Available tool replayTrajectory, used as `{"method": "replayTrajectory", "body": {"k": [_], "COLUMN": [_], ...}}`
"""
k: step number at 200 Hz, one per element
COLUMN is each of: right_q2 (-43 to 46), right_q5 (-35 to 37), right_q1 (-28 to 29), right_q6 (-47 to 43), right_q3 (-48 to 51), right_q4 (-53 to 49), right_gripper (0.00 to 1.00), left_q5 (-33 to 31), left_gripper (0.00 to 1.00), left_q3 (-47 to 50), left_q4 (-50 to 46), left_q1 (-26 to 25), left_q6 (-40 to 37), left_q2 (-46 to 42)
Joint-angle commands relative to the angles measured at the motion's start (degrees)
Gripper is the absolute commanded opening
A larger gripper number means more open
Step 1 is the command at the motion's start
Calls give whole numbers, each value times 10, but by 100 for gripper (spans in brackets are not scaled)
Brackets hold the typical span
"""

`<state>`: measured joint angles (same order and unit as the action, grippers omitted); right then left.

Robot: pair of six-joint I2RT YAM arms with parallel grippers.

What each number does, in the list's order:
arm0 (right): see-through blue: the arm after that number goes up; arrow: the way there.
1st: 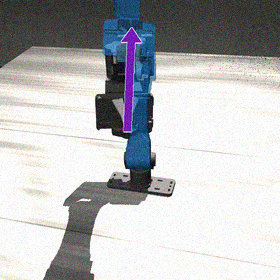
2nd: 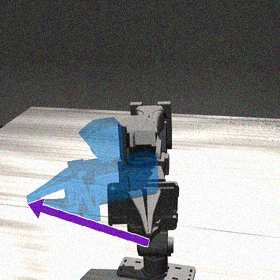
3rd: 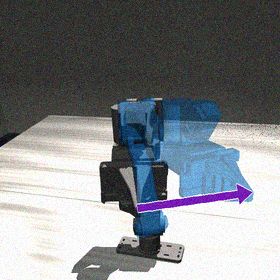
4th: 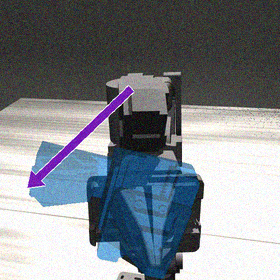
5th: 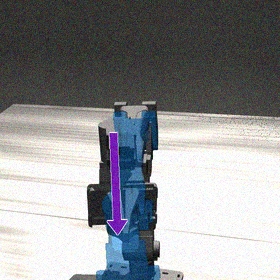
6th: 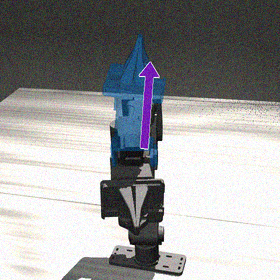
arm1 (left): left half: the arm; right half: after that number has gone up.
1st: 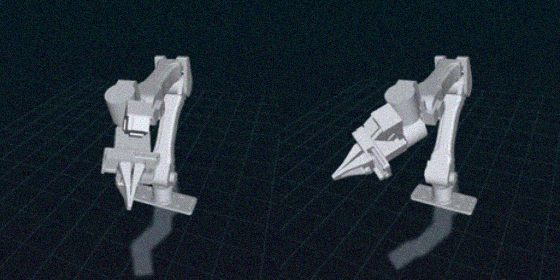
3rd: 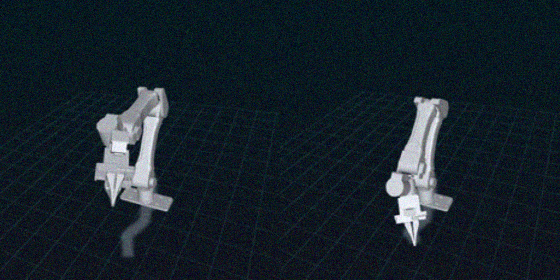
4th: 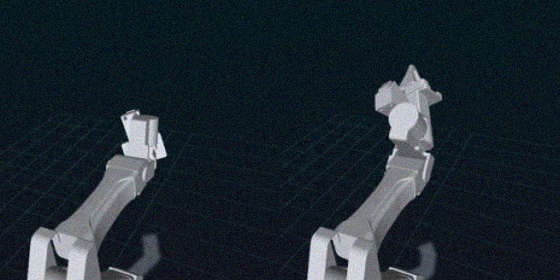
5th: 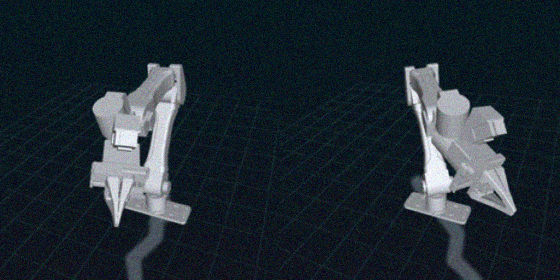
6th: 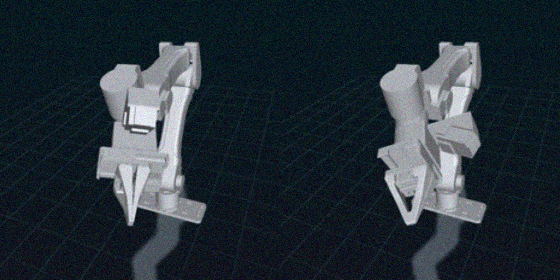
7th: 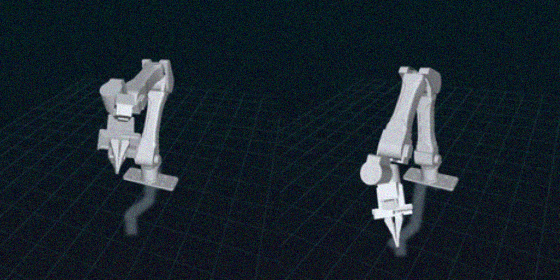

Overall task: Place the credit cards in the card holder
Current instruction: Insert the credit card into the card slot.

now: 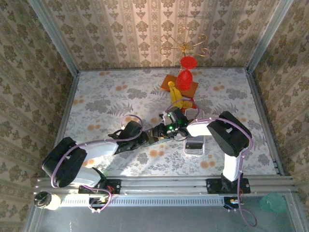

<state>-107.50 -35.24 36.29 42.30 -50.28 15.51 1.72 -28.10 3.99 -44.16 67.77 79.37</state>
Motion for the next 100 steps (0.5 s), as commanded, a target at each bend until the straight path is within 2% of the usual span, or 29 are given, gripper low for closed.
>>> {"method": "replayTrajectory", "body": {"k": [1, 51, 76, 100], "right_q2": [8, -6, -18, -19], "right_q5": [16, 16, 29, 40], "right_q1": [4, 9, 9, 9], "right_q6": [-19, 15, 39, 46], "right_q3": [-8, -18, -22, -19], "right_q4": [-58, -34, -23, -18], "right_gripper": [35, 26, 12, 4], "left_q5": [2, 1, -1, 1], "left_gripper": [36, 30, 27, 26], "left_q3": [22, 38, 42, 43], "left_q4": [-29, -6, -2, -1], "left_q1": [2, 0, 0, -1], "left_q6": [12, 23, 27, 27], "left_q2": [-7, -12, -12, -12]}}
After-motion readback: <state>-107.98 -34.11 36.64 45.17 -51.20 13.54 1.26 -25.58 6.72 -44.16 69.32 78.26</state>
